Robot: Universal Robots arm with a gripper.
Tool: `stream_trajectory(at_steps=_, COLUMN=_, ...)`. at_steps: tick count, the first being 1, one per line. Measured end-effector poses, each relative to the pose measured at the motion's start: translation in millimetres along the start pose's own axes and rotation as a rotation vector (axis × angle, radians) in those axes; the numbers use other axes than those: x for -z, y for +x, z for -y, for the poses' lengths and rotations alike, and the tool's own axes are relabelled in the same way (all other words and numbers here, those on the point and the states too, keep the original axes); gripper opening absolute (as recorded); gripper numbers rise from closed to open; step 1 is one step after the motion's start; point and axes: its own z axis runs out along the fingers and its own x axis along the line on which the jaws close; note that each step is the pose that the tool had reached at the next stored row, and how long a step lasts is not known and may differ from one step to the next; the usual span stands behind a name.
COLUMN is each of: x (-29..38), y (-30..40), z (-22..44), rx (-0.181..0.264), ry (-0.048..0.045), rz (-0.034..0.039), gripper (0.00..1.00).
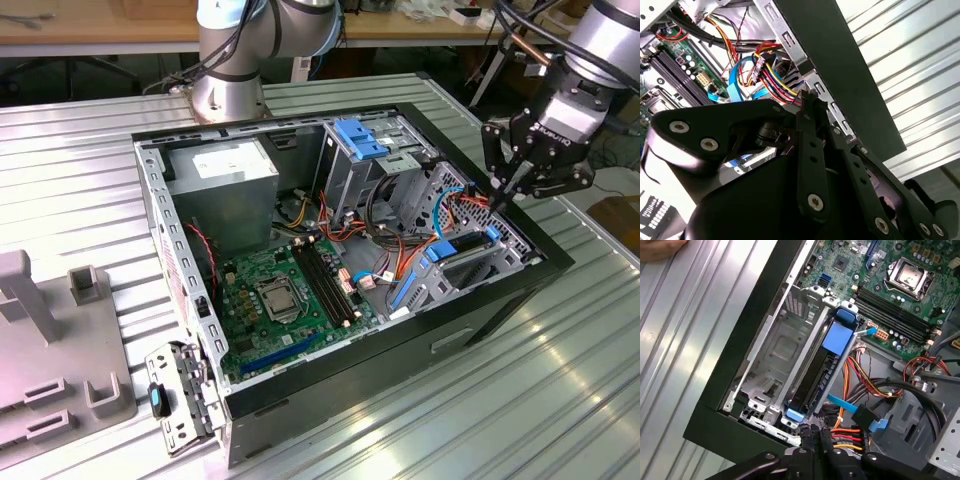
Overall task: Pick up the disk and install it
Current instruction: 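Insert the first disk wire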
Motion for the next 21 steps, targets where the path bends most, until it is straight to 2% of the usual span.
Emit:
stream_trajectory(at_steps=8, x=0.2, y=-7.5, z=-15.7, rx=-0.013, ry=-0.0001, rz=-0.0002, gripper=0.17)
stream_trajectory(at_steps=10, x=0.0, y=-8.1, z=-17.1, rx=-0.022, ry=-0.0003, rz=-0.0003, gripper=0.17)
stream_trajectory(at_steps=21, x=-2.2, y=-8.3, z=-17.2, rx=-0.217, ry=-0.0031, rz=-0.0048, gripper=0.17)
